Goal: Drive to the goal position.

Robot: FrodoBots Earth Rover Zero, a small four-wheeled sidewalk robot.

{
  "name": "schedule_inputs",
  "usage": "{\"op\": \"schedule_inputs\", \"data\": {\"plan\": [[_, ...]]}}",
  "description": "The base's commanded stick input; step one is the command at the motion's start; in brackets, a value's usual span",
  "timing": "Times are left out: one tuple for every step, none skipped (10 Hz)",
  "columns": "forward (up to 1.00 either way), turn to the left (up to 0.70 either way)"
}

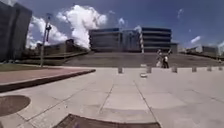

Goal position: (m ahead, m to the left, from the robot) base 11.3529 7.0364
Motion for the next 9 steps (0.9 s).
{"op": "schedule_inputs", "data": {"plan": [[0.70,-0.28],[0.70,-0.33],[0.70,-0.33],[0.70,-0.23],[0.70,-0.01],[0.70,0.00],[0.70,0.00],[0.70,0.00],[0.70,0.00]]}}
